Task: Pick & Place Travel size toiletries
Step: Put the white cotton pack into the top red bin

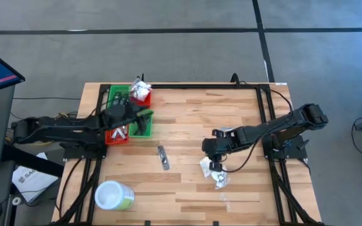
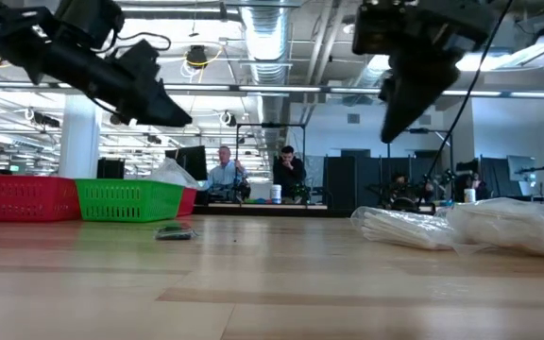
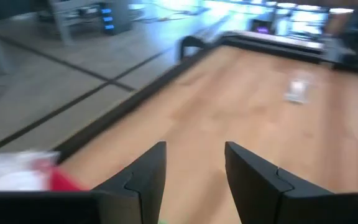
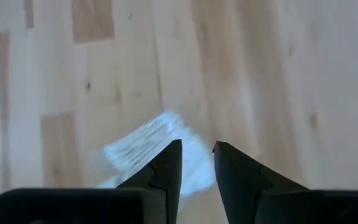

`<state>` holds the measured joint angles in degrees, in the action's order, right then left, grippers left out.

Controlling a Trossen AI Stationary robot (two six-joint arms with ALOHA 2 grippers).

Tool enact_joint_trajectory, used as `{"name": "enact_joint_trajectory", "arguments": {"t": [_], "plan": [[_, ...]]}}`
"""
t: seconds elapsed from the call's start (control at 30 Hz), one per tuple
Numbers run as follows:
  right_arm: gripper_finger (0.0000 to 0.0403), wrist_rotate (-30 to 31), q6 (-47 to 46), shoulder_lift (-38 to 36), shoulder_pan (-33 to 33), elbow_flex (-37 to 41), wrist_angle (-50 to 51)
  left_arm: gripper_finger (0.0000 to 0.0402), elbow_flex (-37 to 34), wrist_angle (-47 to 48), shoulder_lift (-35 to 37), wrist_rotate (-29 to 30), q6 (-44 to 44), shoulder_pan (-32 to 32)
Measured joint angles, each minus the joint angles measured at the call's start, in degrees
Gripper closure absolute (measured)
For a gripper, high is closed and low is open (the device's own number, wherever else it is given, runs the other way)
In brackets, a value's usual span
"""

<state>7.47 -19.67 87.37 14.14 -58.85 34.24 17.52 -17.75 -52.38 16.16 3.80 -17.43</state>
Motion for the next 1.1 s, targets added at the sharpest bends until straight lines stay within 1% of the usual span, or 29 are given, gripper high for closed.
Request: {"name": "enact_joint_trajectory", "arguments": {"t": [0.2, 0.27, 0.37, 0.53, 0.67, 0.8, 0.97, 1.1], "plan": [[0.0316, -2.2, -7.4, 0.0, 4.5, 1.3, 2.2, 0.0247, 0.0, -0.3, -0.2, 0.0, 2.5, 10.2], [0.0316, -3.3, -10.5, 0.0, 6.4, 1.5, 2.3, 0.0247, 0.0, -0.2, -0.2, 0.0, 2.7, 12.6], [0.0316, -3.4, -14.8, 0.0, 9.7, 1.5, 2.2, 0.0247, 0.0, -0.3, -0.2, 0.0, 2.7, 15.2], [0.0316, -3.4, -19.3, 0.0, 16.5, 1.5, 2.2, 0.0247, 0.0, -0.3, -0.2, 0.1, 5.1, 17.2], [0.0316, -2.6, -24.7, 0.1, 21.6, 1.7, 3.6, 0.0247, 0.0, -0.4, -0.2, 0.2, 6.1, 18.1], [0.0316, -2.1, -28.1, 2.9, 25.1, 2.1, 4.8, 0.0247, 0.0, -0.5, -0.2, 0.2, 6.1, 18.4], [0.0316, -2.2, -26.3, 7.7, 26.7, 2.1, 4.6, 0.0247, 0.0, -1.1, -0.2, 0.2, 6.9, 18.4], [0.0316, -3.5, -25.3, 10.8, 26.6, 1.9, 4.6, 0.0247, 0.0, -1.2, -0.2, 0.2, 7.0, 18.4]]}}
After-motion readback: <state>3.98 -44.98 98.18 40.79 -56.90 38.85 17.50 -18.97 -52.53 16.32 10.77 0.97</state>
